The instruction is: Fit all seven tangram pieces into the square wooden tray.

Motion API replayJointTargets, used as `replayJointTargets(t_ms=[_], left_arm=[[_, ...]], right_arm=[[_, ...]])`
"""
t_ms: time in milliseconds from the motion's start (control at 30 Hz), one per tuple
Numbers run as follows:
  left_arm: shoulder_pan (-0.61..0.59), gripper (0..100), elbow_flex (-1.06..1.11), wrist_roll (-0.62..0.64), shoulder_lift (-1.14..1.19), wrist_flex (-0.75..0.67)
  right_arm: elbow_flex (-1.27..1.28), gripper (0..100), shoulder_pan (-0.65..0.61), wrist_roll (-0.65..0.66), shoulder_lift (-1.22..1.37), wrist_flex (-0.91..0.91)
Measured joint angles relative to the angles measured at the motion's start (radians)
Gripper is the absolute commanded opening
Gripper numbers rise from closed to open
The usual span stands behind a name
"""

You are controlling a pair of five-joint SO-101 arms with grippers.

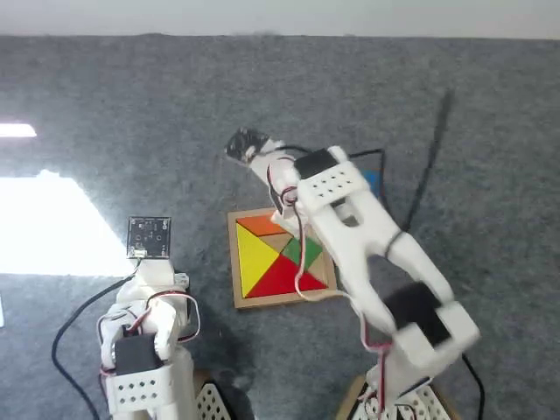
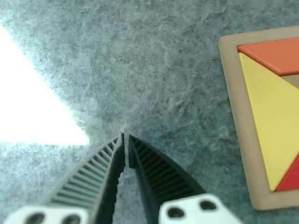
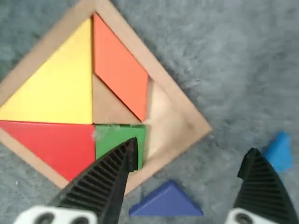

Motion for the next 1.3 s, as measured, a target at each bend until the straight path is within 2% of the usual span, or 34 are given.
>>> replayJointTargets(t_ms=[100, 200, 333, 467, 633, 733, 833, 1033, 1200, 1300], left_arm=[[0.0, 1, 0.0, 0.0, 0.0, 0.0], [0.0, 1, 0.0, 0.0, 0.0, 0.0], [0.0, 1, 0.0, 0.0, 0.0, 0.0], [0.0, 1, 0.0, 0.0, 0.0, 0.0], [0.0, 1, 0.0, 0.0, 0.0, 0.0], [0.0, 1, 0.0, 0.0, 0.0, 0.0], [0.0, 1, 0.0, 0.0, 0.0, 0.0], [0.0, 1, 0.0, 0.0, 0.0, 0.0], [0.0, 1, 0.0, 0.0, 0.0, 0.0], [0.0, 1, 0.0, 0.0, 0.0, 0.0]], right_arm=[[0.04, 34.3, 0.025, 0.0, -0.184, 0.048], [0.132, 34.3, 0.103, 0.0, -0.304, 0.086], [0.262, 34.3, 0.186, 0.058, -0.319, 0.112], [0.347, 34.2, 0.207, 0.097, -0.308, 0.089], [0.511, 34.2, 0.209, -0.066, -0.288, -0.135], [0.569, 34.2, 0.201, -0.095, -0.287, -0.244], [0.574, 34.2, 0.229, -0.127, -0.287, -0.27], [0.589, 34.2, 0.239, -0.354, -0.267, -0.276], [0.589, 33.9, 0.226, -0.45, -0.196, -0.287], [0.589, 27.5, 0.226, -0.479, -0.169, -0.33]])
